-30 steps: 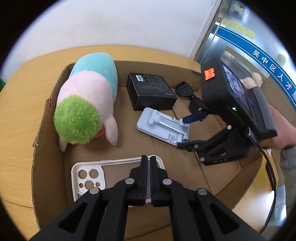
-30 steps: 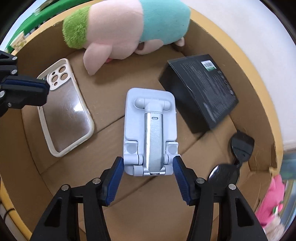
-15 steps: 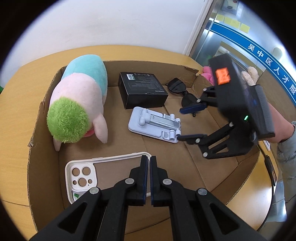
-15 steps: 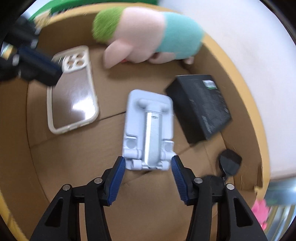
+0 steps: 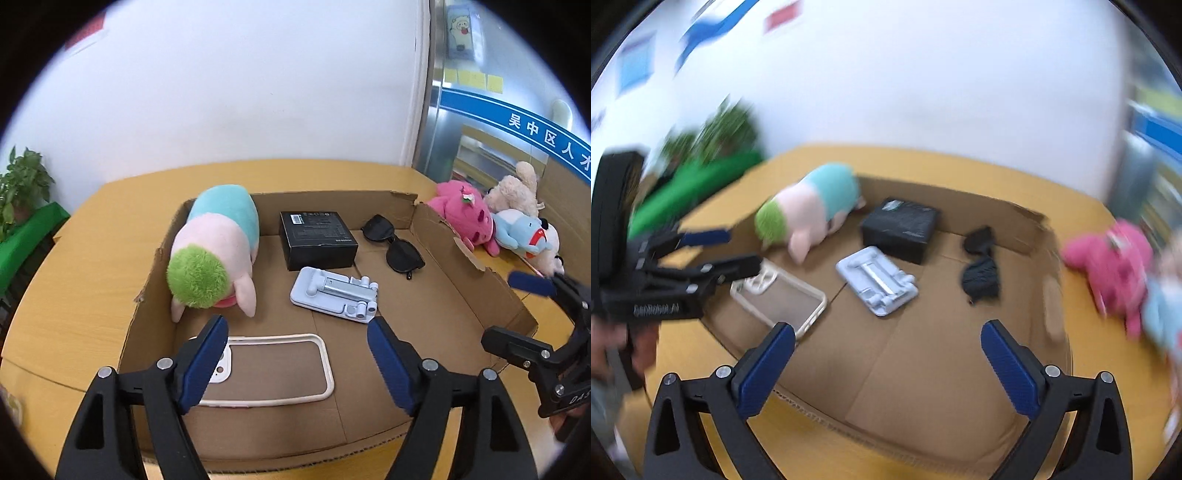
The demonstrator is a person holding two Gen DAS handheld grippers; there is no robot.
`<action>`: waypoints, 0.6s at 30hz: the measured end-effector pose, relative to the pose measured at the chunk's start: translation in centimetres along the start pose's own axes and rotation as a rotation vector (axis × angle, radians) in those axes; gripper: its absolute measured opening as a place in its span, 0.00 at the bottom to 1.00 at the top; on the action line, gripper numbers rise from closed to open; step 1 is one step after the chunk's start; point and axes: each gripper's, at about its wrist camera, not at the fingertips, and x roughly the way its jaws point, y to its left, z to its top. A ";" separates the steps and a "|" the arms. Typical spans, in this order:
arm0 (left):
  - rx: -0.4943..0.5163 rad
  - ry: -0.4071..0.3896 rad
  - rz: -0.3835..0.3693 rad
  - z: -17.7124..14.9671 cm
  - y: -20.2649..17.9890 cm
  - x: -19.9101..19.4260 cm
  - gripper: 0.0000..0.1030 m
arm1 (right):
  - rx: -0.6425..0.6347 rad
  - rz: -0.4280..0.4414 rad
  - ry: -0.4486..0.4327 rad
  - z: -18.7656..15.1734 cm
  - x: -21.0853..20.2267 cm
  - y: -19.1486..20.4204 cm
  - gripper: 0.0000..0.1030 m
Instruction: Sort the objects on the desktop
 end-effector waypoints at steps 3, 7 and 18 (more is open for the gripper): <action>-0.026 -0.047 0.047 -1.4 -0.2 -0.3 0.76 | 0.117 -0.072 -0.059 -2.1 0.8 -0.5 0.99; -0.018 -0.085 0.122 -3.5 -0.8 0.3 0.76 | 0.139 -0.148 -0.165 -4.3 1.0 0.3 0.99; -0.019 -0.127 0.166 -5.5 -1.3 1.9 0.81 | 0.124 -0.206 -0.220 -6.1 3.2 0.9 1.00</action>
